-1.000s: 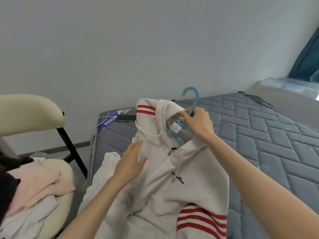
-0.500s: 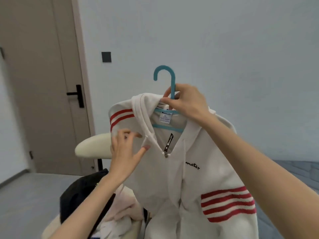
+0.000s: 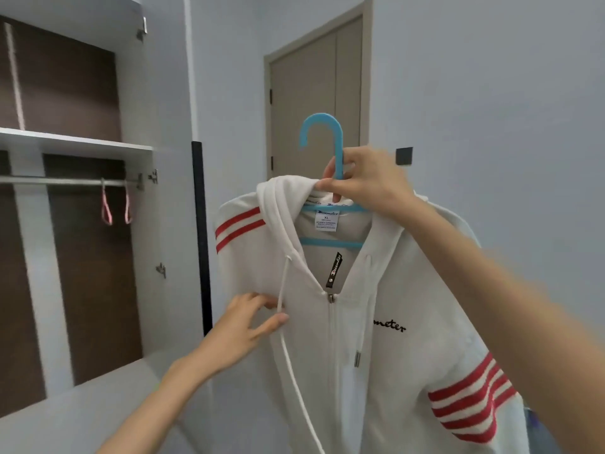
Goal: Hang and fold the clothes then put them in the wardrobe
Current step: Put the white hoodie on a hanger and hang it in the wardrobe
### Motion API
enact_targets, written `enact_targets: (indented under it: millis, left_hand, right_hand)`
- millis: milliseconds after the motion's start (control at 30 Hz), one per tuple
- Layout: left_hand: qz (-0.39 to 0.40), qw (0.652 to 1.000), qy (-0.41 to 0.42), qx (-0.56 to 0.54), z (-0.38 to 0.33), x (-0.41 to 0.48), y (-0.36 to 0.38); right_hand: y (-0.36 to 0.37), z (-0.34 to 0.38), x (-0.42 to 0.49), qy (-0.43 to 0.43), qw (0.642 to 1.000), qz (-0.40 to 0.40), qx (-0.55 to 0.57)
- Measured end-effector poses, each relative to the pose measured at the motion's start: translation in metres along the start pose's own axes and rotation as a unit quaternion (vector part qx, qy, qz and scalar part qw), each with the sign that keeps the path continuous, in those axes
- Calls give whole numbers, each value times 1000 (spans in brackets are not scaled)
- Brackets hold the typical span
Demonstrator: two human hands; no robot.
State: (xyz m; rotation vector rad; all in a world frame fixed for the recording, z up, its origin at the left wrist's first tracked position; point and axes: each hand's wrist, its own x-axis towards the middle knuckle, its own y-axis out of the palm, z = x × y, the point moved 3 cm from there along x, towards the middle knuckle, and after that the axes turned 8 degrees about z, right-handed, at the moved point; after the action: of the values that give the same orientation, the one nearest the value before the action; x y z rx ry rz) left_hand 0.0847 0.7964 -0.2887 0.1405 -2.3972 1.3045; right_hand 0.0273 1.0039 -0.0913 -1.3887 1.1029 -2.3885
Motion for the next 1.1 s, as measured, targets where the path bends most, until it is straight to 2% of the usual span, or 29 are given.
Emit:
enact_targets:
  millis: [133,267,367,433,533,667,767,967,1100]
  left_hand:
    - [-150,987,-16,-51,6,-31,-59]
    - [-307,938,-31,-156,0,-71,-111]
    - [-398,903,-25,-160,-8,-106,-144]
    - [-406,902,-47,-141,-9,-127,-161]
    - [-393,906,-122,-100,3,-157,-175]
    - [-426,868,-253,-21,26,-201,-185]
    - [-450,850,-275,14,36,-226,-199]
    - [-432,828,-332,134,53,-265,-229]
    - [-422,806,-392,137,74,-288,-246]
  right_hand:
    - [3,52,26,-64,994,3,83]
    - [23,98,34,-118,981,37,150]
    - [59,125,23,-137,972,96,163]
    - [87,144,9,-155,963,131,177]
    - [127,173,-12,-180,952,161,187]
    - [170,207,-34,-197,951,177,161]
    - [188,227,-44,-214,949,180,144]
    - [197,253,-49,-244,954,160,69]
    - [199,252,-46,-246,952,170,70]
